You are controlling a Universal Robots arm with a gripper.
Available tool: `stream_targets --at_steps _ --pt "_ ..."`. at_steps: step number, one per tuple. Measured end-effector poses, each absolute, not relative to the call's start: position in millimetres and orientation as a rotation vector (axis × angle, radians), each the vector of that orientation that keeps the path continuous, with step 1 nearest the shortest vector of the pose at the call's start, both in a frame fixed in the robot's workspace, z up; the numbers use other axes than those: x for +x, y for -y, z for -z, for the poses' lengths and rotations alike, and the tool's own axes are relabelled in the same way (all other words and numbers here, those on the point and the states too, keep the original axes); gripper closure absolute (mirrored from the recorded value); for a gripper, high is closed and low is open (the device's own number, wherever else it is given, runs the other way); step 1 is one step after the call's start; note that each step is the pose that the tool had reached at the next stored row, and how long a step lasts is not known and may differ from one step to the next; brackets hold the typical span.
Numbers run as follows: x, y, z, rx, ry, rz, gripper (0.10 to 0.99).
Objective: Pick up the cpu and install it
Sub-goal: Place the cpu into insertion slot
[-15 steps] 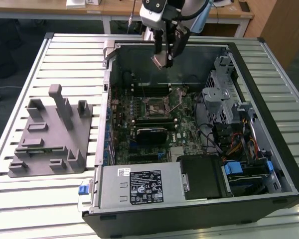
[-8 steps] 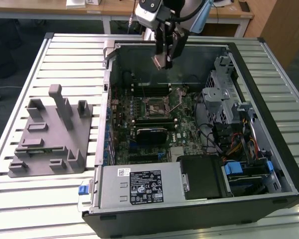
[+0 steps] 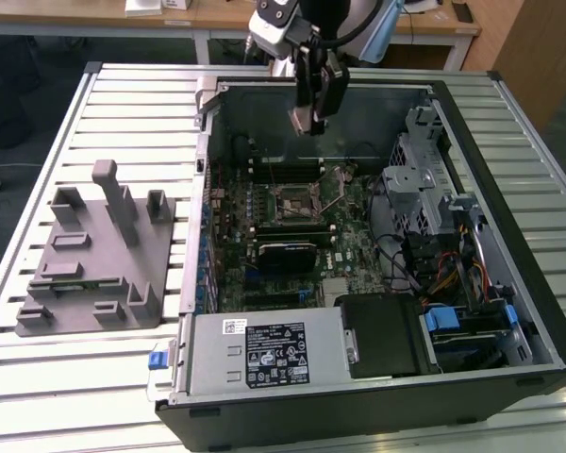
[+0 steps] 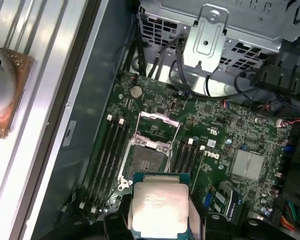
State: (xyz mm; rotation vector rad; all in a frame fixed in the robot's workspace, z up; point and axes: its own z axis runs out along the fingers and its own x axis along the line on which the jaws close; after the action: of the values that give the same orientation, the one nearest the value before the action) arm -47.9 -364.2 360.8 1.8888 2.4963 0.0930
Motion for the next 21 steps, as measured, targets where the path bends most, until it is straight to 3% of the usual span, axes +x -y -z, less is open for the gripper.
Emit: stream_targets --at_steps 21 --pt "-48 355 -329 2.147 -2.274 -0.087 0.553"
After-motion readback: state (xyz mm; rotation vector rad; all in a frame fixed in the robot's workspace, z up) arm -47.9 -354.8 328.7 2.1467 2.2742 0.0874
